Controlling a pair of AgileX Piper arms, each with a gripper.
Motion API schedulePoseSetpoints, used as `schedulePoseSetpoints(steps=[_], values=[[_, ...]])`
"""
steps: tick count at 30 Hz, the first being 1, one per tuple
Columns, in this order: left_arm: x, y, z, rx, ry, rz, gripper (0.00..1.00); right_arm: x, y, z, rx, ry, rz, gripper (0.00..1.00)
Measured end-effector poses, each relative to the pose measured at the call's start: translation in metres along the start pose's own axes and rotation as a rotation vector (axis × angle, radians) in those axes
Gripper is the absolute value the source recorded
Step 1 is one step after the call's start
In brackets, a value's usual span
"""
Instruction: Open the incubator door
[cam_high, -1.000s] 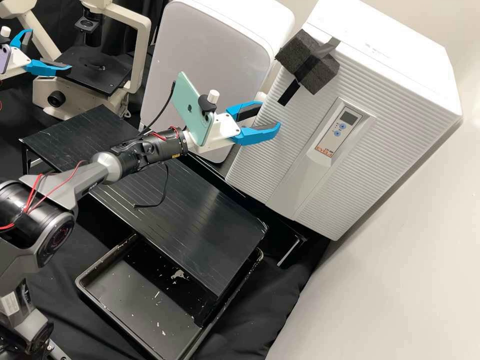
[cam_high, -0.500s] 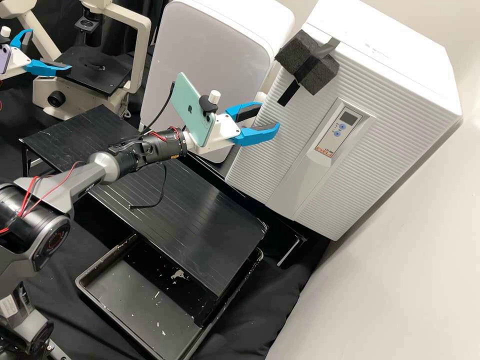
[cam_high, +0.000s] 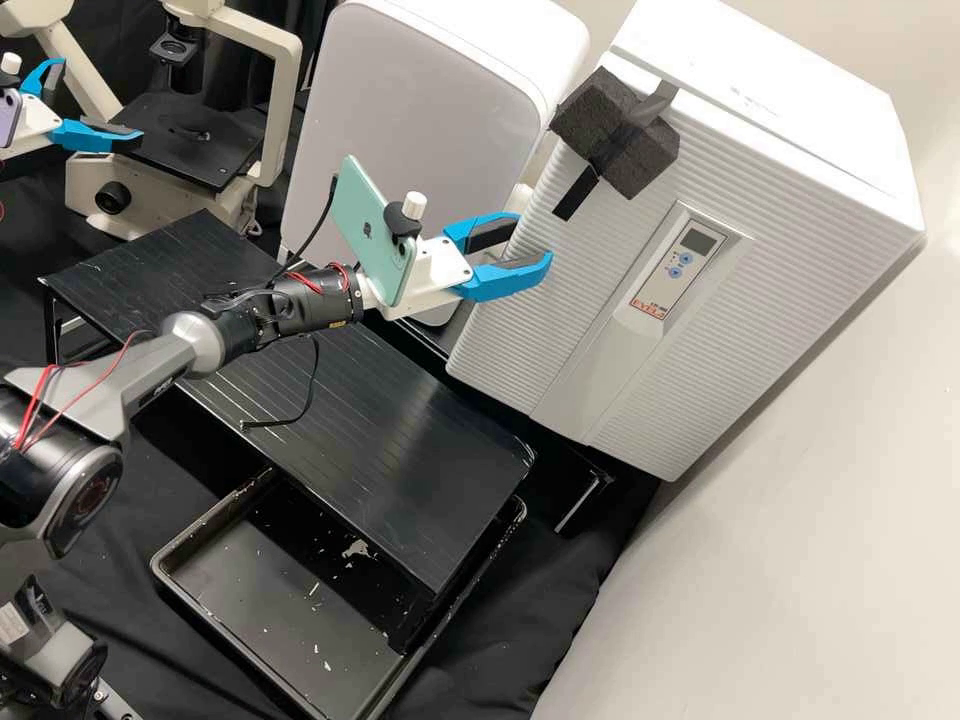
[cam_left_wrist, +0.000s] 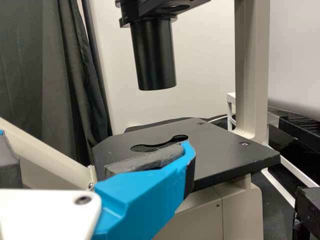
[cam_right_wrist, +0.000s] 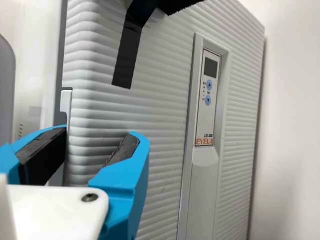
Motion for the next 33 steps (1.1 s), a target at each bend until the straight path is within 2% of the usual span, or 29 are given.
schedulePoseSetpoints(steps=[4, 9, 16, 19, 22, 27, 30, 31, 33], values=[[0.000, 0.000, 0.000, 0.000, 0.000, 0.000, 1.00, -0.010, 0.005, 0.004, -0.007, -0.007, 0.028, 0.00], [0.000, 0.000, 0.000, 0.000, 0.000, 0.000, 1.00, -0.031, 0.015, 0.012, 0.003, -0.024, 0.077, 0.00], [0.000, 0.000, 0.000, 0.000, 0.000, 0.000, 1.00, -0.072, 0.048, 0.030, 0.090, -0.094, 0.171, 0.00], [0.000, 0.000, 0.000, 0.000, 0.000, 0.000, 1.00, -0.087, 0.057, 0.037, 0.096, -0.107, 0.197, 0.00], [0.000, 0.000, 0.000, 0.000, 0.000, 0.000, 1.00, -0.103, 0.062, 0.042, 0.111, -0.085, 0.185, 0.00], [0.000, 0.000, 0.000, 0.000, 0.000, 0.000, 1.00, -0.117, 0.060, 0.046, 0.115, -0.048, 0.136, 0.00], [0.000, 0.000, 0.000, 0.000, 0.000, 0.000, 1.00, -0.121, 0.057, 0.045, 0.099, -0.018, 0.120, 0.00], [0.000, 0.000, 0.000, 0.000, 0.000, 0.000, 1.00, -0.121, 0.056, 0.045, 0.093, -0.008, 0.117, 1.00], [0.000, 0.000, 0.000, 0.000, 0.000, 0.000, 1.00, -0.123, 0.055, 0.044, 0.087, 0.012, 0.113, 1.00]])
